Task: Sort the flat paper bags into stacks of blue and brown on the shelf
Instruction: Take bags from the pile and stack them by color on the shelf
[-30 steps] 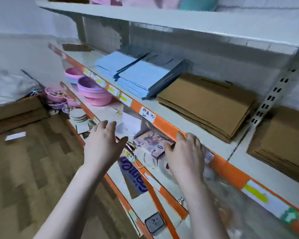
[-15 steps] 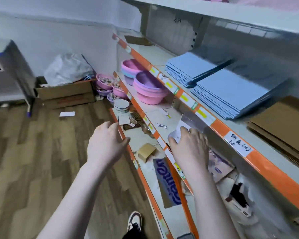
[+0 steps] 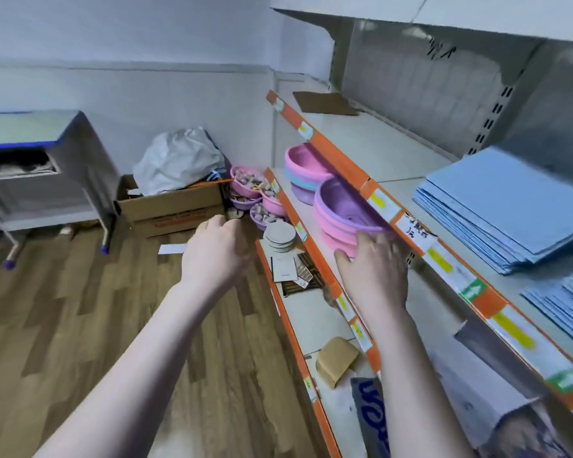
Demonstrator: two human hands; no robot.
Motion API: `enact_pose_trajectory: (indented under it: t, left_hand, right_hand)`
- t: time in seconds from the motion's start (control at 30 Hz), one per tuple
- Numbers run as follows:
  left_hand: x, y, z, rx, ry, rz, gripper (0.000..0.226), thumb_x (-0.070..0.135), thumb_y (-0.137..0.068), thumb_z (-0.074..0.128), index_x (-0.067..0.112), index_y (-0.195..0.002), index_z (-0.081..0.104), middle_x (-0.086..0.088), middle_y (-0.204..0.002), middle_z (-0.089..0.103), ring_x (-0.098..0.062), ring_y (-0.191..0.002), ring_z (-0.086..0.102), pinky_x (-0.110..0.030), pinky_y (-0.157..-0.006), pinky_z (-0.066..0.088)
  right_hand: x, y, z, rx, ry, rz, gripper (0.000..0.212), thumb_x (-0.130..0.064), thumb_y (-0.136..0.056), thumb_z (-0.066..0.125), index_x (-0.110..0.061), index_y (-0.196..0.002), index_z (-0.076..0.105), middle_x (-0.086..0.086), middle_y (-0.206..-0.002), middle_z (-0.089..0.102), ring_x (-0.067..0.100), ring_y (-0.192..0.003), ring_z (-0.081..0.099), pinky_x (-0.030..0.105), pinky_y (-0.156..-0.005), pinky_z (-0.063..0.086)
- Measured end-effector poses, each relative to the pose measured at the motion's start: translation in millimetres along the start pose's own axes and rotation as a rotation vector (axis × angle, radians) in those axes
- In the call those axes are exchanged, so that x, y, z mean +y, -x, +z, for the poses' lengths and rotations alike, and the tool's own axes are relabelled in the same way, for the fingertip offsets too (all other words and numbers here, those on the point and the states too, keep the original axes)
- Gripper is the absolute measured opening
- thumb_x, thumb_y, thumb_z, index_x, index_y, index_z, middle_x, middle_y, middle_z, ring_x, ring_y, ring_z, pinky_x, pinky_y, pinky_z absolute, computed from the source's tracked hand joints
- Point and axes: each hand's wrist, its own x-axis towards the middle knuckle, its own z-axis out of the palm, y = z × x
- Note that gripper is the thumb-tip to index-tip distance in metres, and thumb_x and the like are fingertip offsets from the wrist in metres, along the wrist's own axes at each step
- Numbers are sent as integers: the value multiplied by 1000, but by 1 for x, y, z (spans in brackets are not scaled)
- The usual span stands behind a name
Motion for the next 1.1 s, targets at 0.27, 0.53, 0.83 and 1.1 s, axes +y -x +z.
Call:
enact_pose_trajectory:
  t: [0.27,0.53,0.83,1.1]
  left_hand:
    - [-27,-149,21,14,58,33,46,36,-86,59,10,-124,55,-12,-126,52,-31,-118,45,-38,-93,39]
    - [-71,-341,62,-21,125,230,49,35,-83,63,11,-126,56,-14,-127,54,-33,-116,49,-42,-94,44]
    - [-81,-546,71,-106,146,393,52,33,-85,63,11,-131,52,-13,-134,50,-32,-122,47,-41,-99,40]
    - [-33,-702,125,-126,100,519,51,38,-88,59,9,-130,52,-16,-133,49,-34,-125,43,-40,-102,36]
  right_hand:
    - [-49,-131,47,47,28,5,34,-33,-91,51,-10,-114,58,18,-114,56,35,-111,48,39,-89,36]
    - [-106,-274,109,127,89,121,34,-33,-89,54,-8,-112,59,20,-112,57,36,-110,50,41,-91,37]
    - [-155,-437,130,41,128,234,43,-35,-92,50,-11,-127,52,16,-124,51,33,-117,47,37,-95,37]
    - [-119,-565,165,-2,177,299,46,-39,-93,47,-11,-129,50,17,-125,51,33,-118,47,37,-96,37]
